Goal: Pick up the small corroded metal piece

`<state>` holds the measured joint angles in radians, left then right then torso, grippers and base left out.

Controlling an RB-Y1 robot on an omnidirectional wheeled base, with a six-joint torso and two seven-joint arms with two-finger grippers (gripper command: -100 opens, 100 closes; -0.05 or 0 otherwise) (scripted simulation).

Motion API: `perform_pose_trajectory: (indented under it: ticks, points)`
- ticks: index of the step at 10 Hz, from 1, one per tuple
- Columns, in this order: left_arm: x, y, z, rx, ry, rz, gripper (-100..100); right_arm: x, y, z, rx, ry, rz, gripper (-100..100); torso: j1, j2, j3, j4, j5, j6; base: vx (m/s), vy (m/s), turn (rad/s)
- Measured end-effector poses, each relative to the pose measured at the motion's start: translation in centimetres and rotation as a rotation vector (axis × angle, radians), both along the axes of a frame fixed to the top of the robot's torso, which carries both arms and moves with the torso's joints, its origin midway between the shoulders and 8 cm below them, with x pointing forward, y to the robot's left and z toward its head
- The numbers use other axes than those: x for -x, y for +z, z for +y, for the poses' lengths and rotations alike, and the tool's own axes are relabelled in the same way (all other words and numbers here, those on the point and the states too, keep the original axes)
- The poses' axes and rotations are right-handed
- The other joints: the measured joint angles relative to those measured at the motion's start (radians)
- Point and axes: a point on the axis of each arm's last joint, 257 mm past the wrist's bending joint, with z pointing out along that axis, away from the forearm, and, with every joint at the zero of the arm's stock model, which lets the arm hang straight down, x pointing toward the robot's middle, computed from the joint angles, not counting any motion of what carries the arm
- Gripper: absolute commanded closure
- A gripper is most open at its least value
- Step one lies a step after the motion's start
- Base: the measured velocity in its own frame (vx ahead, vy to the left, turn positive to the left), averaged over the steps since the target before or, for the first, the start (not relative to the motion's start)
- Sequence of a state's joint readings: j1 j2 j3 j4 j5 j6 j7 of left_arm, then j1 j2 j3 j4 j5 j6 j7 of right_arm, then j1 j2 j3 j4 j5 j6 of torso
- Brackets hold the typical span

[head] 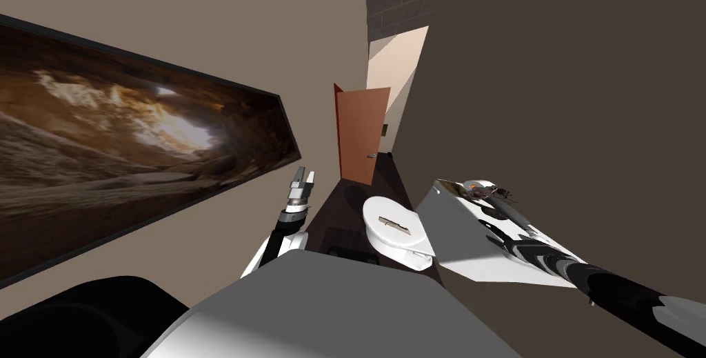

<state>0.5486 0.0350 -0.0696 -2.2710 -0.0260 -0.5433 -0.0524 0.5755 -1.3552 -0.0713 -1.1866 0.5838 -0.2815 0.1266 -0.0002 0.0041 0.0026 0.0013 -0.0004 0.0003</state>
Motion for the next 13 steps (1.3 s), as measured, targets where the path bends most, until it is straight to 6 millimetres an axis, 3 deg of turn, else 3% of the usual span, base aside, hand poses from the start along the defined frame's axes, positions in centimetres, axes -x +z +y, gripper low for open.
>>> perform_pose_trajectory:
  ticks: [4,5,9,10,11,13]
  points:
    - [0.00,0.00,0.00,0.000,0.000,0.000,0,-0.67,-0.46,-0.20,0.000,-0.028,-0.004,-100,0.001,0.000,0.000,0.000,0.000,0.000,-0.043,-0.021,0.059]
    - [0.00,0.00,0.00,0.000,0.000,0.000,0,-0.69,-0.46,-0.23,-0.001,-0.031,-0.005,100,0.001,-0.001,-0.001,0.000,0.000,0.001,0.000,0.000,0.000]
    - [0.00,0.00,0.00,0.000,0.000,0.000,0,-0.57,-0.64,-0.09,0.001,-0.023,0.004,100,-0.002,-0.002,0.000,0.002,-0.002,0.002,-0.001,0.000,0.004]
    - [0.00,0.00,0.00,0.000,0.000,0.000,0,-0.57,-0.63,-0.10,0.002,-0.023,0.004,0,-0.002,-0.002,0.000,0.002,-0.002,0.002,0.000,0.000,0.000]
    - [0.00,0.00,0.00,0.000,0.000,0.000,0,-0.57,-0.63,-0.11,0.002,-0.023,0.004,100,-0.002,-0.002,0.000,0.002,-0.002,0.002,0.034,0.017,-0.096]
    - [0.00,-0.01,0.00,0.000,0.000,0.000,0,-0.36,-0.22,-0.12,-0.001,-0.019,-0.002,100,0.000,-0.004,-0.001,0.001,-0.001,0.003,0.062,0.036,-0.116]
